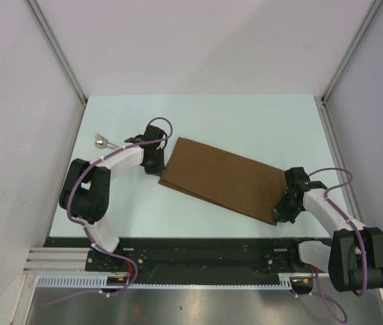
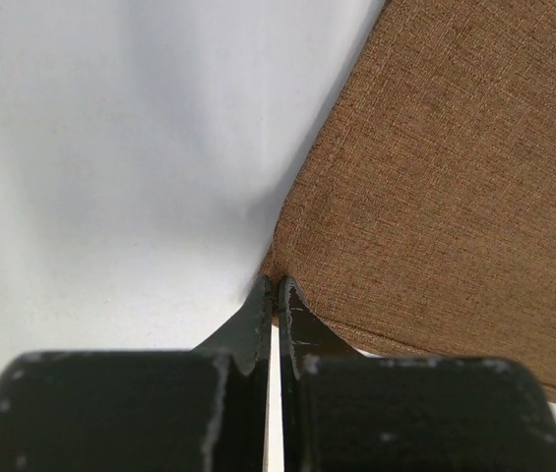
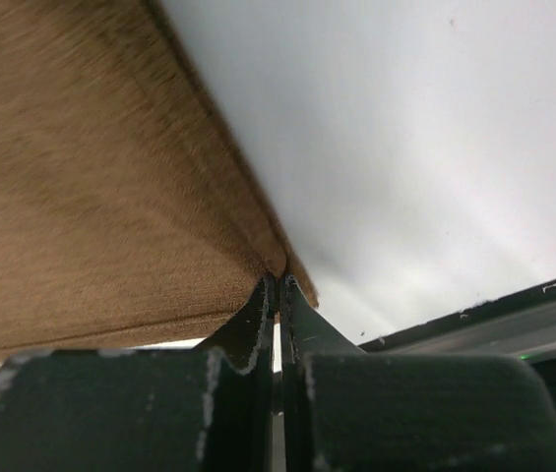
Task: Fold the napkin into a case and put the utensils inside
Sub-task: Fold and flatten the napkin at the center of the board.
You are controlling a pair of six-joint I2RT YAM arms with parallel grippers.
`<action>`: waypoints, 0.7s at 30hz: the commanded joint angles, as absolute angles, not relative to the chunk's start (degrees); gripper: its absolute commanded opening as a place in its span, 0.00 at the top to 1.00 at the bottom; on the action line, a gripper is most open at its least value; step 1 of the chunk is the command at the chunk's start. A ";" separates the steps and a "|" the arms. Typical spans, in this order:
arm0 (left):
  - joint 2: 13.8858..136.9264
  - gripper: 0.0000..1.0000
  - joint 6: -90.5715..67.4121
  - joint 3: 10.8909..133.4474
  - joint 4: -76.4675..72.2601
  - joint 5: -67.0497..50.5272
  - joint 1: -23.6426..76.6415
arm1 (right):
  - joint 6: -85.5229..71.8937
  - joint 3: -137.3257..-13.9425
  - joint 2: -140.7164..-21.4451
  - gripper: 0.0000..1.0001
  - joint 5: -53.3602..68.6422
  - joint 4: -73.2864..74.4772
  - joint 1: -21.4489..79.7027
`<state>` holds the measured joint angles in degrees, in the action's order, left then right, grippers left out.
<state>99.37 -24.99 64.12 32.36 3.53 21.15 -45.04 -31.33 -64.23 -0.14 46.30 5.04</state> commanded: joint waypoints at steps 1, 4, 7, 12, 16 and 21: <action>98.52 1.00 -24.70 64.34 31.91 5.98 20.92 | -45.79 -29.01 -67.14 1.00 -3.25 44.92 5.01; 98.53 1.00 -24.70 63.99 31.82 5.71 20.92 | -45.61 -29.35 -67.67 1.00 -4.04 44.30 4.92; 99.05 1.00 -24.78 63.90 31.90 5.89 20.92 | -45.26 -29.79 -67.94 1.00 -4.57 44.30 4.57; 98.09 1.00 -25.14 62.93 32.34 5.89 20.92 | -45.35 -29.71 -68.29 0.99 -4.83 44.47 4.39; 97.21 1.00 -25.75 62.84 33.05 5.71 20.92 | -45.35 -29.88 -68.55 0.99 -4.92 44.12 4.48; 97.12 1.00 -25.84 62.23 33.57 6.06 20.92 | -45.17 -29.97 -68.56 0.99 -5.01 44.12 4.48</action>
